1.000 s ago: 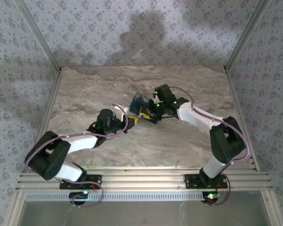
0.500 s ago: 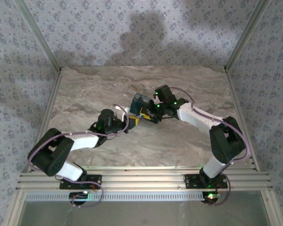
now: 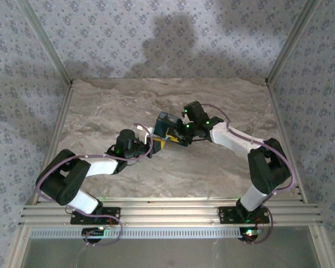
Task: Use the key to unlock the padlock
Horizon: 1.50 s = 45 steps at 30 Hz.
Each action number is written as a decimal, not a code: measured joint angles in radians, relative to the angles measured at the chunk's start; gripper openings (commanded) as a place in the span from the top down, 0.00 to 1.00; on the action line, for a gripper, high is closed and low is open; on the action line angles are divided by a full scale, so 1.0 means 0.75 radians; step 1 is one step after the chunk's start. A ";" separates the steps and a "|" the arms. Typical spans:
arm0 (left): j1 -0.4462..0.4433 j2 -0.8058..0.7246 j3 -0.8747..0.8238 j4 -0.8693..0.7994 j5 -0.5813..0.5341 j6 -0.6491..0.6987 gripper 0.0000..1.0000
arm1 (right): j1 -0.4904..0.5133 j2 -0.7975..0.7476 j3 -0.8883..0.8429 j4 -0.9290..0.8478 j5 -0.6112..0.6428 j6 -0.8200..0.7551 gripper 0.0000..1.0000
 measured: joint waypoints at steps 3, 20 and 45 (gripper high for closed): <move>0.002 0.001 0.000 0.000 0.005 0.001 1.00 | 0.000 0.000 0.000 -0.004 -0.010 -0.014 1.00; 0.009 0.043 -0.026 0.120 0.049 0.036 1.00 | -0.010 0.005 0.039 -0.094 -0.042 -0.104 1.00; 0.001 0.063 -0.028 0.149 0.060 0.050 1.00 | 0.009 0.041 0.094 -0.178 -0.025 -0.096 0.91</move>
